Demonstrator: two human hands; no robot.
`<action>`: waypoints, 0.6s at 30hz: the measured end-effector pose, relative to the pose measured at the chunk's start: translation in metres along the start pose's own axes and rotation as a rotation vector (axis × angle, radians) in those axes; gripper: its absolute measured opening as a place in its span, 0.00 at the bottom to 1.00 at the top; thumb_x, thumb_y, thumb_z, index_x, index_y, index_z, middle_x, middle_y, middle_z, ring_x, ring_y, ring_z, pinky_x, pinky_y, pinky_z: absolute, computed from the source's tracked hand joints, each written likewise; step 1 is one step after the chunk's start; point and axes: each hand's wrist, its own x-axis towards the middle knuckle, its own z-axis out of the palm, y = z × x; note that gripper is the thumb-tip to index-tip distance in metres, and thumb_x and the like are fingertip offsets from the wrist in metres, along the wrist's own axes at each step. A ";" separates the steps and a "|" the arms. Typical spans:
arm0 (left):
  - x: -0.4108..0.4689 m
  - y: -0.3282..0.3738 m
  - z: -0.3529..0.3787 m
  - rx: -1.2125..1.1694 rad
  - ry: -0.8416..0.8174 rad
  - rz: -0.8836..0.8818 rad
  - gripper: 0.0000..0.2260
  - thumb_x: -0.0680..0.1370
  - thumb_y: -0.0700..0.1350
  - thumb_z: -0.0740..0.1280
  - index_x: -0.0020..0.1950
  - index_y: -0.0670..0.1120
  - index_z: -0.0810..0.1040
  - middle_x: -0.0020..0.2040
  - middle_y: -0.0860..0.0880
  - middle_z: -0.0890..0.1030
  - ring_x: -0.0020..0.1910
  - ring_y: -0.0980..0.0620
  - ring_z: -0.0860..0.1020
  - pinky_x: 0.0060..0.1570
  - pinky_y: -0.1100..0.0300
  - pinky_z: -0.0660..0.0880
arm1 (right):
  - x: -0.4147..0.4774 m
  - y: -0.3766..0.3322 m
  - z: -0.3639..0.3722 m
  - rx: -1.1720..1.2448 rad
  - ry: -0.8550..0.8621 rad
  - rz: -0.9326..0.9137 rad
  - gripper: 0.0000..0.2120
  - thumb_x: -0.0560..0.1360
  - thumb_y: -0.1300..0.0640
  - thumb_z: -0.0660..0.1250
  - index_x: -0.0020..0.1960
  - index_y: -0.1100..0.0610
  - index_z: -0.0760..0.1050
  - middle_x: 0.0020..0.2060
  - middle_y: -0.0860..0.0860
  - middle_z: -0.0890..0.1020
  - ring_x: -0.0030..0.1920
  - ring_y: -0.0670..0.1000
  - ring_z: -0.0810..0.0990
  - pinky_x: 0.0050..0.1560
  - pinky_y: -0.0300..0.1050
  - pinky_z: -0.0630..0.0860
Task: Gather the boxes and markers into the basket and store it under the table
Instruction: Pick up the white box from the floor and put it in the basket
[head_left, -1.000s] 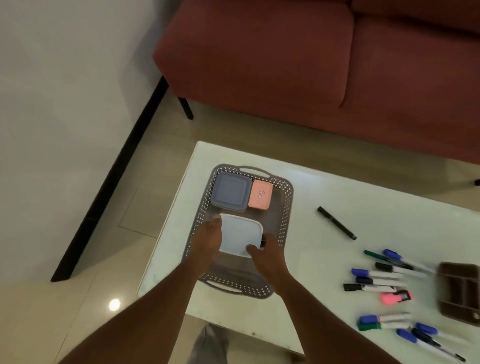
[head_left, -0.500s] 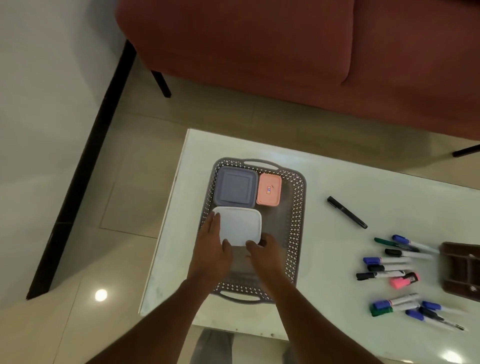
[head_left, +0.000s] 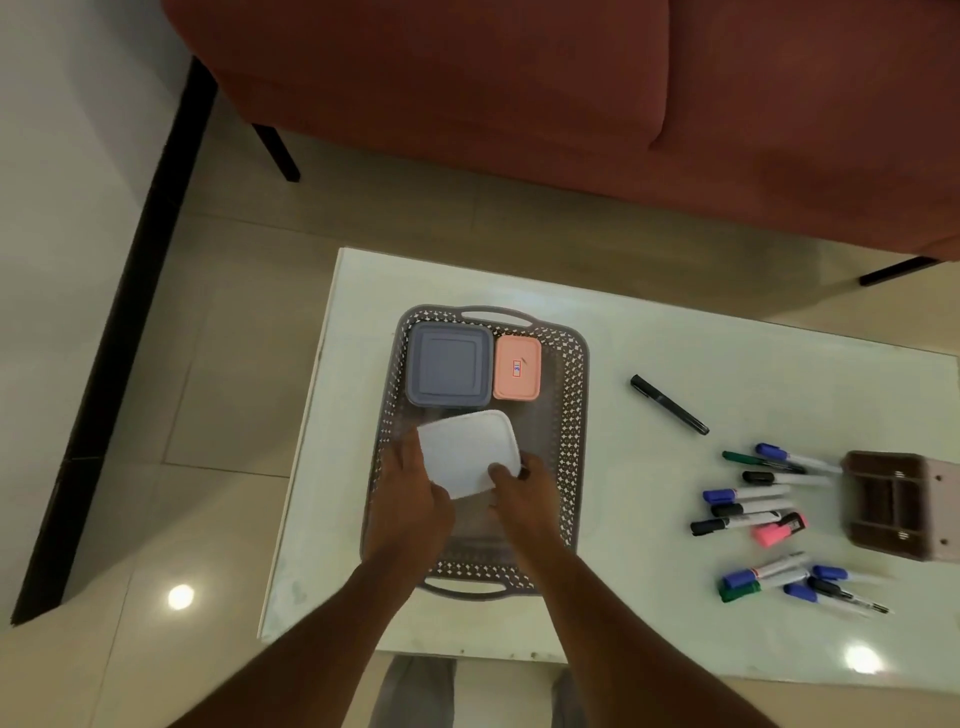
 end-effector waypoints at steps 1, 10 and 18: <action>-0.005 0.003 0.005 -0.039 -0.028 -0.019 0.32 0.75 0.41 0.67 0.76 0.46 0.58 0.70 0.44 0.68 0.66 0.46 0.71 0.61 0.50 0.77 | 0.001 0.000 -0.004 0.004 0.071 -0.017 0.20 0.74 0.57 0.68 0.65 0.57 0.72 0.56 0.55 0.81 0.53 0.54 0.80 0.56 0.56 0.81; 0.021 0.072 0.017 0.248 0.021 0.070 0.10 0.76 0.41 0.63 0.57 0.44 0.75 0.54 0.45 0.80 0.52 0.45 0.79 0.48 0.54 0.75 | -0.001 0.007 -0.023 -0.312 0.253 -0.377 0.32 0.75 0.56 0.67 0.75 0.56 0.57 0.75 0.55 0.61 0.73 0.58 0.64 0.71 0.55 0.68; 0.116 0.106 0.027 0.678 -0.099 0.697 0.39 0.67 0.37 0.72 0.75 0.42 0.59 0.74 0.42 0.63 0.72 0.42 0.63 0.70 0.46 0.63 | 0.004 0.039 -0.006 -0.600 0.277 -0.432 0.37 0.74 0.43 0.69 0.77 0.54 0.59 0.78 0.55 0.60 0.78 0.59 0.58 0.75 0.55 0.60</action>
